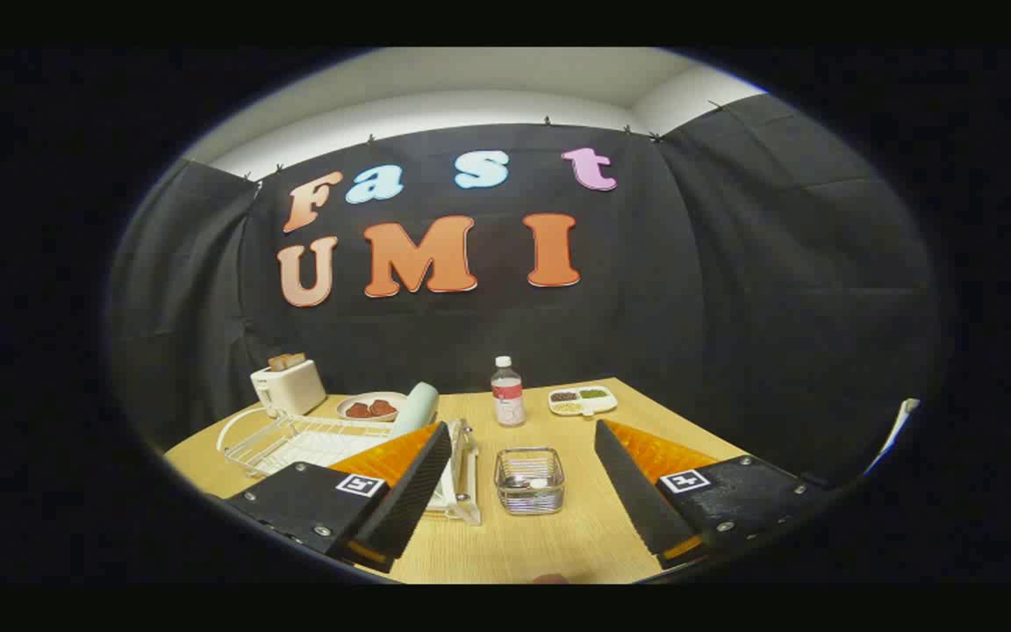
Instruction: Take the plate from the dish rack, then take the spoon from the basket and place it into the plate.
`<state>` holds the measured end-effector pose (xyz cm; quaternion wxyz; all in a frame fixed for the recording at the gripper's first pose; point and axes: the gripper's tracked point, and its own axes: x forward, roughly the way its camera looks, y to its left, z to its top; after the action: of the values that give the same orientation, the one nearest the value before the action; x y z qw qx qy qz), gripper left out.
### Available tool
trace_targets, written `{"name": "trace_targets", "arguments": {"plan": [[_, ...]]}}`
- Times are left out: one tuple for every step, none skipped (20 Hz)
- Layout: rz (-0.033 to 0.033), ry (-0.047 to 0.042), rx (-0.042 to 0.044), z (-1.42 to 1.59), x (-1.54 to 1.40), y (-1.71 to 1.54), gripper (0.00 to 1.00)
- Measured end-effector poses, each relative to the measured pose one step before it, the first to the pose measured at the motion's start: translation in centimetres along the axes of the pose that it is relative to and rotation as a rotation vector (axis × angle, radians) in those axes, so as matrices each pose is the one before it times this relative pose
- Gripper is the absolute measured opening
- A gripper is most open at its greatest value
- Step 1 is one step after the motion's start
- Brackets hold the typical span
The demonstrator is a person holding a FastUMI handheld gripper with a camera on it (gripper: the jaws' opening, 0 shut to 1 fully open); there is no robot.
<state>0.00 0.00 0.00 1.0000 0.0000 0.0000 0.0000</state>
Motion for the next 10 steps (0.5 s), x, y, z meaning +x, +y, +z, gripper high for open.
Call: {"name": "trace_targets", "arguments": {"plan": [[-0.00708,-0.00371,-0.00505,0.080,-0.040,-0.124,0.98],[-0.00235,-0.00197,-0.00464,0.134,-0.071,-0.026,0.98],[-0.00239,0.00369,-0.00155,0.055,-0.022,0.050,0.98],[0.00202,0.00357,-0.00141,-0.032,-0.051,0.046,0.98],[0.00328,-0.00060,-0.00072,0.174,-0.094,0.097,0.98],[0.00234,-0.00061,-0.00201,0.072,-0.020,0.088,0.98],[0.00124,0.00098,-0.00205,-0.031,-0.113,0.104,0.98],[0.00023,-0.00040,-0.00138,-0.003,-0.016,0.085,0.98],[0.00022,0.00072,-0.00108,-0.006,-0.035,0.045,0.98],[0.00214,0.00110,0.00006,-0.197,-0.105,0.141,0.98]]}}
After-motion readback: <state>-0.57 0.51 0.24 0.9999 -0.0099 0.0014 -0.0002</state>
